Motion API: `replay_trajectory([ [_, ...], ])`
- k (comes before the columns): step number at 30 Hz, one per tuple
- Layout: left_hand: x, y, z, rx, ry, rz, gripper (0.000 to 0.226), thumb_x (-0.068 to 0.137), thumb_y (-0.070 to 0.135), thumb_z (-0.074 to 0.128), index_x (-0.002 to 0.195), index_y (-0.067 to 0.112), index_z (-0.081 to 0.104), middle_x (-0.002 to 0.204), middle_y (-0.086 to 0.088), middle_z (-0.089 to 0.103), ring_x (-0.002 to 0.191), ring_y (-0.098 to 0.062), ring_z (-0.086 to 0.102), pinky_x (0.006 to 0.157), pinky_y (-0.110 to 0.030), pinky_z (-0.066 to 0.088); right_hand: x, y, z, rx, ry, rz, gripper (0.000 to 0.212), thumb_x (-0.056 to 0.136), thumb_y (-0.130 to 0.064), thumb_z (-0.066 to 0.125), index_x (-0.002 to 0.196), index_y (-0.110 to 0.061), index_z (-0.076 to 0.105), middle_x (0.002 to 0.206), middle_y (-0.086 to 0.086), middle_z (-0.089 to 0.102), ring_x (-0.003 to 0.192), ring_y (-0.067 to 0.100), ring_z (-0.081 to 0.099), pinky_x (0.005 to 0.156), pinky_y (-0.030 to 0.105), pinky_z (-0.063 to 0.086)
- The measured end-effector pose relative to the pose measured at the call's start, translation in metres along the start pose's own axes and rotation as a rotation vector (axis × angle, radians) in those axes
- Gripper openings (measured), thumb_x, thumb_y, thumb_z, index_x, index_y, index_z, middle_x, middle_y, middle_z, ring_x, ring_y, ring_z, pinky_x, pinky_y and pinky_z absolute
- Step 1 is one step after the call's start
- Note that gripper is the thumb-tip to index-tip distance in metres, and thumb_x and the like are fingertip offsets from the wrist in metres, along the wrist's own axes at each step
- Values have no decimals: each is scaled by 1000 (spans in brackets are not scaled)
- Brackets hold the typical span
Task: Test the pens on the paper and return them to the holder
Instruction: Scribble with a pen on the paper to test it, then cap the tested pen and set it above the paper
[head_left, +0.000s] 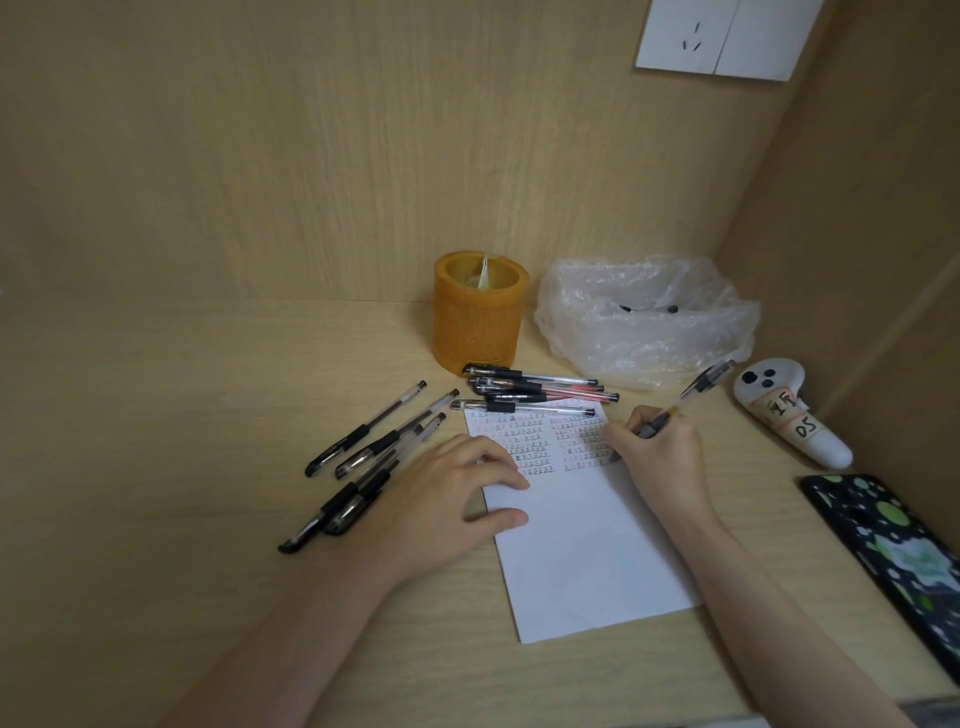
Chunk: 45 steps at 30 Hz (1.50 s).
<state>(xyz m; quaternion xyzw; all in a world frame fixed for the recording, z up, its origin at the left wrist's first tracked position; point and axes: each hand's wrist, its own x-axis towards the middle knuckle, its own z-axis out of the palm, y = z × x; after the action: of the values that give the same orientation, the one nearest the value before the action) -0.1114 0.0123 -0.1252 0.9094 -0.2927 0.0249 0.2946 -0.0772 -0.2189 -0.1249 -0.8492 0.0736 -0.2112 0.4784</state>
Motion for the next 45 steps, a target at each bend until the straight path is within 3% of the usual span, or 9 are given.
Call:
replay_trajectory([
  [4, 0, 0, 0, -10, 8, 1, 32, 82, 54, 56, 111, 41, 61, 114, 26, 48, 113, 5, 40, 99, -26, 36, 8, -4, -9, 361, 55, 172, 38, 82, -7, 66, 49, -7, 47, 40, -6, 47, 36, 4, 29, 38, 18, 24],
  [8, 0, 0, 0, -16, 12, 9, 31, 82, 53, 57, 111, 40, 61, 114, 25, 48, 113, 5, 41, 99, -27, 37, 17, -4, -27, 790, -26, 427, 54, 92, -56, 43, 57, -14, 43, 40, -3, 36, 35, 10, 28, 36, 19, 18],
  [15, 0, -2, 0, -10, 12, 15, 42, 78, 64, 45, 110, 41, 61, 113, 27, 48, 112, 5, 41, 99, -27, 37, 19, 1, -26, 825, -157, 301, 36, 95, -27, 50, 62, -15, 41, 51, -3, 31, 35, 9, 26, 35, 19, 18],
  [21, 0, -1, 0, -16, 3, 7, 38, 80, 60, 49, 110, 41, 60, 114, 26, 47, 113, 5, 40, 100, -30, 37, 11, -7, -24, 648, -269, 174, 53, 66, -59, 74, 56, -17, 43, 47, -3, 35, 39, 10, 28, 36, 19, 23],
  [24, 0, -2, 0, -19, 5, 4, 35, 81, 59, 52, 110, 41, 60, 114, 26, 47, 112, 5, 40, 99, -30, 37, 10, -11, -23, 667, -313, 198, 60, 75, -69, 59, 57, -12, 52, 49, 1, 40, 42, 12, 36, 40, 21, 30],
  [29, 0, -1, 0, -19, 10, 1, 31, 82, 53, 56, 110, 40, 61, 114, 26, 47, 112, 6, 40, 99, -29, 37, 12, -14, -24, 916, -438, 295, 47, 97, -39, 35, 96, -6, 68, 62, 0, 43, 43, 8, 37, 39, 19, 32],
  [32, 0, -1, 0, -18, 10, 0, 32, 82, 54, 55, 110, 40, 61, 114, 27, 47, 112, 6, 40, 99, -28, 37, 8, -17, -26, 939, -451, 277, 50, 94, -28, 45, 136, -1, 39, 64, -2, 44, 36, 5, 32, 32, 16, 23],
  [38, 0, -1, 0, -19, 5, -5, 34, 81, 57, 53, 110, 41, 60, 114, 27, 47, 112, 6, 40, 99, -28, 38, 6, -21, -24, 927, -326, 279, 69, 89, -8, 56, 145, -26, 19, 66, 9, 53, 29, 6, 30, 29, 13, 23],
  [45, 0, 0, 0, -12, 10, -6, 33, 82, 55, 55, 110, 41, 61, 114, 27, 47, 112, 6, 40, 99, -28, 37, 2, -24, -23, 885, -303, 189, 54, 87, -11, 57, 138, -15, 37, 57, 4, 53, 28, 7, 31, 30, 14, 27],
])
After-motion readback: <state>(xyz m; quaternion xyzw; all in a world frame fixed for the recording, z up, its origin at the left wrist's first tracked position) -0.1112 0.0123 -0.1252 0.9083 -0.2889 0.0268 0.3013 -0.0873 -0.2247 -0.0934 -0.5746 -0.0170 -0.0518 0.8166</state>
